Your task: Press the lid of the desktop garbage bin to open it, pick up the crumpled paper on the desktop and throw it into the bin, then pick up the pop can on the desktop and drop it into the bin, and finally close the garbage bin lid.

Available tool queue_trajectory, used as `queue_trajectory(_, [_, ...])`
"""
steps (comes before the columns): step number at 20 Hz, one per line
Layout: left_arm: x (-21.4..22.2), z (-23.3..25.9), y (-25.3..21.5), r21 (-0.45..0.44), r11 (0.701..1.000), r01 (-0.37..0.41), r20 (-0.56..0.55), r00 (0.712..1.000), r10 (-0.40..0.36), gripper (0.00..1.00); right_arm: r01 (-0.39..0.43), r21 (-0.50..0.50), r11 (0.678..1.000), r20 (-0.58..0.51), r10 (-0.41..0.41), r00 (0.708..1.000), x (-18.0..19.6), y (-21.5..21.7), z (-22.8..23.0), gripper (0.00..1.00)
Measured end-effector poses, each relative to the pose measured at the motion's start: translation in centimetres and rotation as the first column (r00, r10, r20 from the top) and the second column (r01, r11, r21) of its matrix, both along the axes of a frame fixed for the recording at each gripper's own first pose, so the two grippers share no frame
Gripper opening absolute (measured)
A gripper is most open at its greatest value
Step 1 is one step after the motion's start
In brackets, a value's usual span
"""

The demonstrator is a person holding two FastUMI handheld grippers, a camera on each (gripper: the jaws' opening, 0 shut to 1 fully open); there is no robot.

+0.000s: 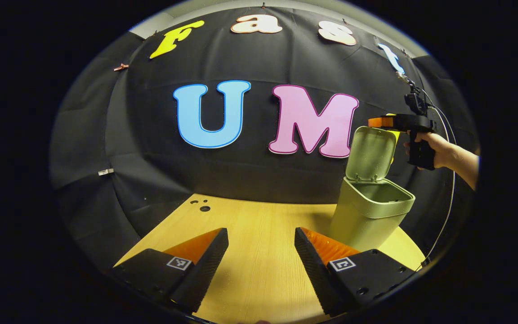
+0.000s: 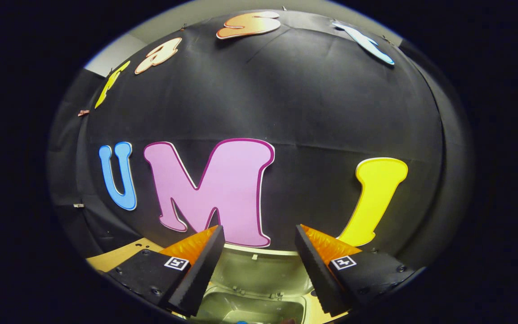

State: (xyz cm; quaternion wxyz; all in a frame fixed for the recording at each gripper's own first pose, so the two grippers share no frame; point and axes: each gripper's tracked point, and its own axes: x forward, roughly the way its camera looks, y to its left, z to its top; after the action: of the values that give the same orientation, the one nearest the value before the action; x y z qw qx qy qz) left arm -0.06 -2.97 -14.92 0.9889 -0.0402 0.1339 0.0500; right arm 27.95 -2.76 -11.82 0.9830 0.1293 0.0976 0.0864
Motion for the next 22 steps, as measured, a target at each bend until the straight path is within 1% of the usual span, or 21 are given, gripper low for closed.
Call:
queue_trajectory(5, [0.3,-0.1,-0.3,0.005,0.999,0.034,0.003,0.999,-0.034,0.95,-0.019,0.037,0.999,-0.021,0.020,1.000,-3.2,0.2,-0.3,0.98])
queue_trajectory(12, [0.9,-0.1,-0.7,0.001,0.998,0.067,0.014,0.998,-0.067,0.95,-0.058,0.034,0.998,-0.058,0.059,0.997,-7.2,0.7,-1.5,0.98])
queue_trajectory(22, [1.8,-0.4,-1.8,0.003,0.995,0.104,0.013,0.994,-0.105,0.95,-0.092,0.019,0.996,-0.136,0.094,0.986,-10.5,1.3,-4.9,0.98])
